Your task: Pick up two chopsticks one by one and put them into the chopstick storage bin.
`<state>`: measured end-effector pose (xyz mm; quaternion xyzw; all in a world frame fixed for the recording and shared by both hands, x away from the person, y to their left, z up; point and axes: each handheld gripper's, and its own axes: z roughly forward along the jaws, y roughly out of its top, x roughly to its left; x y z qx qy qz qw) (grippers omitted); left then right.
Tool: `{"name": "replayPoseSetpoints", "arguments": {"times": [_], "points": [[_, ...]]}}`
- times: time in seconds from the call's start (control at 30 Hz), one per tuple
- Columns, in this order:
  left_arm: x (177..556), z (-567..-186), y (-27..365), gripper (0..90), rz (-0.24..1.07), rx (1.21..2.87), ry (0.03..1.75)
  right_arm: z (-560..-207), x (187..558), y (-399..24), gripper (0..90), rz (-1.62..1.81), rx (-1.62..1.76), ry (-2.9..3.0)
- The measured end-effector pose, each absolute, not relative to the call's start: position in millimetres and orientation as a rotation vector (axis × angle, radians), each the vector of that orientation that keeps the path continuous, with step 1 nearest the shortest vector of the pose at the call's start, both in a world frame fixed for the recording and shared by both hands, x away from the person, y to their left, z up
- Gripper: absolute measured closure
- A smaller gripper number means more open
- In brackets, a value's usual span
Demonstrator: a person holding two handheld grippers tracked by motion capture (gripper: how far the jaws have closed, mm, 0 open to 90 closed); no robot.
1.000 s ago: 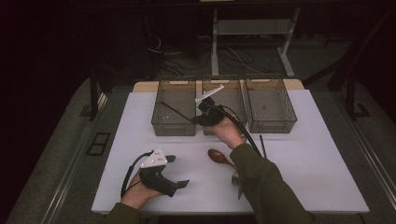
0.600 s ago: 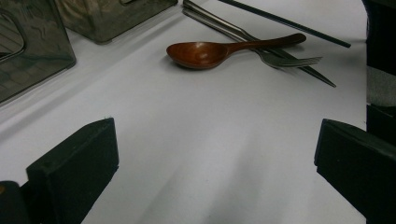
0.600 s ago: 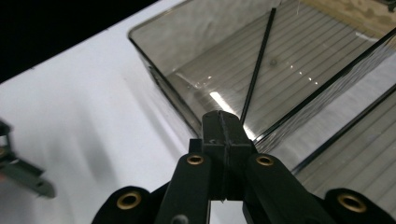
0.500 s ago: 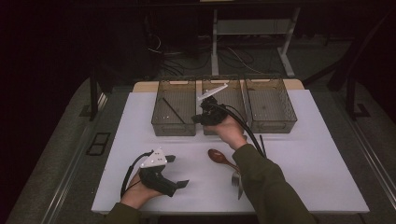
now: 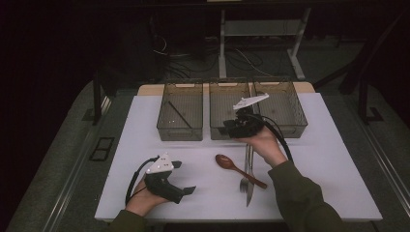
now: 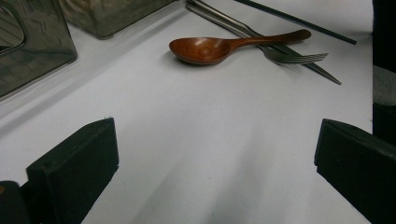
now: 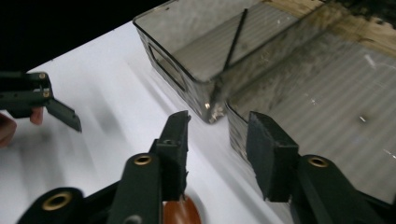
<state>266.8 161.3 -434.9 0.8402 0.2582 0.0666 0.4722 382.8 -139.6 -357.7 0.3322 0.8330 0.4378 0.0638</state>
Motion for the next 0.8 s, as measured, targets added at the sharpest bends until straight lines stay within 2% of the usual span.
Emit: {"name": "replayPoseSetpoints", "arguments": {"times": [0.37,0.8], "points": [[267,-436,160,0.0,0.163,2.058,0.640,-373,357,-189,47.2,1.333,1.061,2.456],[266,-435,160,0.0,0.171,2.057,0.638,-383,328,-232,45.6,1.249,1.114,2.413]]}}
